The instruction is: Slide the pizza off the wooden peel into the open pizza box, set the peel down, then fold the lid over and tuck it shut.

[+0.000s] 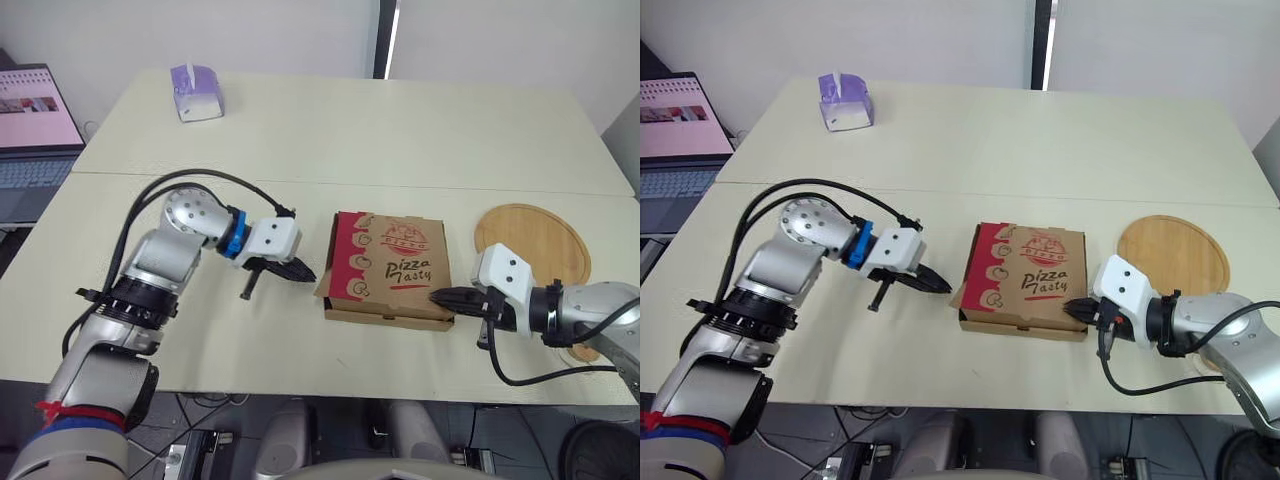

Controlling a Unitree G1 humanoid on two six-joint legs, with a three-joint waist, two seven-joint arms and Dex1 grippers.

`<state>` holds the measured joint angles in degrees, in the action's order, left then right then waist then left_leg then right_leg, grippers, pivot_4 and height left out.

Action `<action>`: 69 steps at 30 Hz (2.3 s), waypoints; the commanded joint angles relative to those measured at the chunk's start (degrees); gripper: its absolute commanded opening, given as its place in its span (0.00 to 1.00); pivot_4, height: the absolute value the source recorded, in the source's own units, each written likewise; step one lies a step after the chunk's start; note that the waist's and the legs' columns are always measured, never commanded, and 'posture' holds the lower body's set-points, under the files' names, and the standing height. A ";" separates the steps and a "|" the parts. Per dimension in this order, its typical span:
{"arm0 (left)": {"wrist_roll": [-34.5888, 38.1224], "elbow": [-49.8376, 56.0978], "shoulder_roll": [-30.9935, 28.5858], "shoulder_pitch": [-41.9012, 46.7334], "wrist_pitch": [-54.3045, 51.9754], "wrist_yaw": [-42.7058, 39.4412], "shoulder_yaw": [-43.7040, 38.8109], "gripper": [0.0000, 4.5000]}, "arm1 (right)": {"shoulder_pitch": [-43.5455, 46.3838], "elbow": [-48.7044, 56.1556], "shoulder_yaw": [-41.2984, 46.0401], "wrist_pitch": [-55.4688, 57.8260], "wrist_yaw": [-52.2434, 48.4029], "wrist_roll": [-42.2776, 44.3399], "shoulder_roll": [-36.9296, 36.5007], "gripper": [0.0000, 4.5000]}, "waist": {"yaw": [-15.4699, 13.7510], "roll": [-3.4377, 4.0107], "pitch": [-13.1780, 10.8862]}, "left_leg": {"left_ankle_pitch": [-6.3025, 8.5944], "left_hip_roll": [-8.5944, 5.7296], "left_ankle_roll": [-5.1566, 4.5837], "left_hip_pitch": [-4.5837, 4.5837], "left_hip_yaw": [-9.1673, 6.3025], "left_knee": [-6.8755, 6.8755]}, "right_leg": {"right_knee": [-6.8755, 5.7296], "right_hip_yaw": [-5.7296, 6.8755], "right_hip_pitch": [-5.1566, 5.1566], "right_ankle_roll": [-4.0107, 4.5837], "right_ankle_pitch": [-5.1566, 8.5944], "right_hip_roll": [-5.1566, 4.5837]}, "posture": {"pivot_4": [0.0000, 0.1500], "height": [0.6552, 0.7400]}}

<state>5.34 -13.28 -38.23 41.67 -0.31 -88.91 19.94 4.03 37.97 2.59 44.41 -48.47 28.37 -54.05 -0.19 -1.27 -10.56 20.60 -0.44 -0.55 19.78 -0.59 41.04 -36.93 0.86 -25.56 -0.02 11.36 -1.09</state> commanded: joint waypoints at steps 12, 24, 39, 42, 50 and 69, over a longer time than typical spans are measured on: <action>2.19 8.85 2.42 -1.37 -7.08 2.35 -0.87 0.00 | -0.54 2.41 -0.85 0.93 0.42 0.32 0.05 0.01 | 0.02 0.00 0.00 | 0.00 0.00 0.00 0.00 -0.01 0.00 | 0.00 0.01 0.01 0.00 0.00 -0.01 | 1.00 0.75; 9.71 12.08 1.36 2.35 -23.51 6.04 -5.95 0.00 | -0.34 1.99 -3.21 -0.49 2.37 -4.01 -0.66 0.01 | 0.00 0.01 0.01 | 0.00 -0.06 0.00 0.00 -0.05 0.03 | -0.02 0.08 0.03 -0.12 0.07 0.03 | 1.00 0.75; 4.68 10.46 2.66 -7.40 -19.98 14.16 -2.54 0.00 | -2.21 -0.88 -2.58 -5.64 5.90 -10.02 1.71 0.01 | 0.20 -0.04 0.16 | 0.00 0.03 0.01 -0.41 0.09 0.01 | -0.03 -0.06 0.41 -0.30 0.20 -0.04 | 1.00 0.75; 6.57 9.94 2.62 -6.89 -23.57 18.45 -7.17 0.00 | -2.88 -1.26 3.07 -4.82 8.16 -8.97 3.96 0.01 | 0.19 -0.05 0.15 | -0.01 0.04 0.01 -0.42 0.10 0.01 | -0.07 -0.07 0.32 -0.30 0.20 -0.02 | 1.00 0.75; 4.05 8.52 4.39 -11.10 -25.06 28.55 -8.77 0.00 | -5.14 -5.32 2.81 -5.19 13.92 -14.11 7.20 0.01 | 0.17 -0.04 0.15 | 0.00 0.04 0.01 -0.40 0.14 -0.09 | -0.03 -0.13 0.25 -0.02 0.03 -0.08 | 1.00 0.75; 4.10 12.30 4.79 -14.23 -26.49 30.96 -8.96 0.00 | -4.84 -5.40 3.53 -6.28 11.50 -14.16 7.18 0.01 | 0.15 -0.05 0.15 | 0.00 0.04 0.02 -0.36 0.13 -0.08 | -0.03 -0.12 0.22 -0.01 0.02 -0.08 | 1.00 0.75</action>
<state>8.89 -2.58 -31.64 27.66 -27.07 -58.34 14.04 -0.28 31.11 1.52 39.93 -36.39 13.86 -45.65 -0.04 -1.32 -10.42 20.60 -0.40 -0.53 19.43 -0.47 40.96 -36.96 0.76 -25.34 -0.03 11.38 -1.17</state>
